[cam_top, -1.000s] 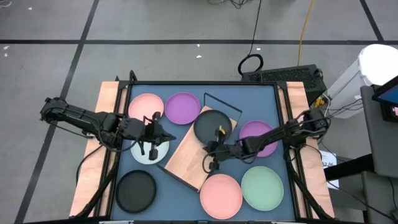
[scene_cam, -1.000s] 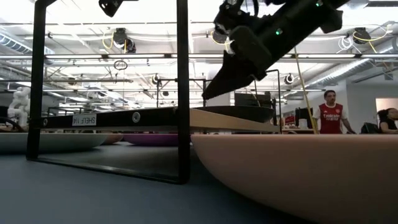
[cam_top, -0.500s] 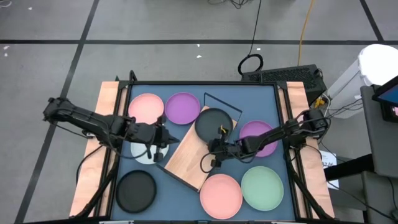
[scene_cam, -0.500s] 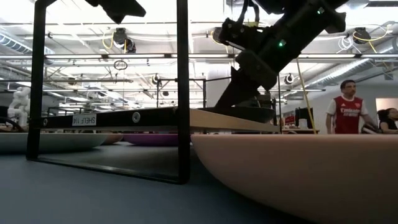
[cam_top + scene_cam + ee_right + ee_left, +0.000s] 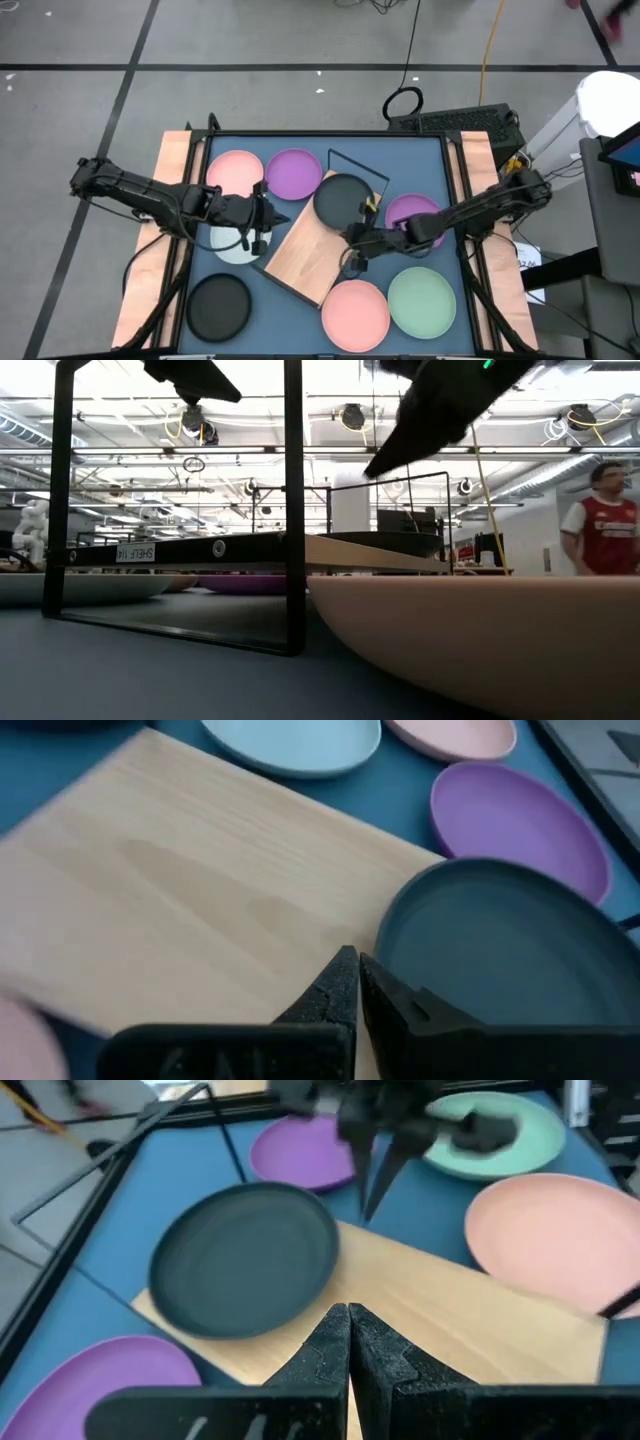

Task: Place and stack plates onto a shelf
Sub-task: Put the top pink plate on the shelf

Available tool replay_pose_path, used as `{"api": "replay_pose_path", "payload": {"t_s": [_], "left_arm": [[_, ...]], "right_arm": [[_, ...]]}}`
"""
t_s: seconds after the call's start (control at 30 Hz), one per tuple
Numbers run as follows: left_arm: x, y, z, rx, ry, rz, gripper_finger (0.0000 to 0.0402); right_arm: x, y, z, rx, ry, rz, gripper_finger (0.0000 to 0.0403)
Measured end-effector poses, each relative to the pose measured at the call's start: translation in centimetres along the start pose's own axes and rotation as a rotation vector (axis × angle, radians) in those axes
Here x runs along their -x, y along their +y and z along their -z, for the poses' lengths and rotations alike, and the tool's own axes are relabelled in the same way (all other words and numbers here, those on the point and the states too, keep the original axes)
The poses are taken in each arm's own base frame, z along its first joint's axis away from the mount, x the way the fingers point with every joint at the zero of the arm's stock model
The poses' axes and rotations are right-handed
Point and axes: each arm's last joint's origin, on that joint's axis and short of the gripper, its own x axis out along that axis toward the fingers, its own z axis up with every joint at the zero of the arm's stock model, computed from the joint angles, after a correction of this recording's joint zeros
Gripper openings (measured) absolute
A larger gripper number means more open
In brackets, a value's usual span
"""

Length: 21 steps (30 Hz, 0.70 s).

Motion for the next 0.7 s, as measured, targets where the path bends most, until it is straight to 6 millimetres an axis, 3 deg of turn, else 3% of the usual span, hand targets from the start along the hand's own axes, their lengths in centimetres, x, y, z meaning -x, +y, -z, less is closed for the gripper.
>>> {"api": "replay_pose_path", "payload": {"t_s": [0.37, 0.6, 0.7], "left_arm": [[0.4, 0.2, 0.7, 0.076, 0.065, -0.039, 0.0003], [0.5, 0.7, 1.4, 0.116, 0.121, -0.170, 0.0003], [0.5, 0.8, 1.7, 0.151, 0.144, -0.183, 0.0003]], "right_arm": [[7.7, -2.5, -1.5, -0.078, -0.095, -0.175, 0.0000], [8.0, -2.5, 1.1, -0.057, -0.071, -0.192, 0.0000], [8.0, -2.5, 0.9, -0.081, -0.117, -0.201, 0.0000]]}}
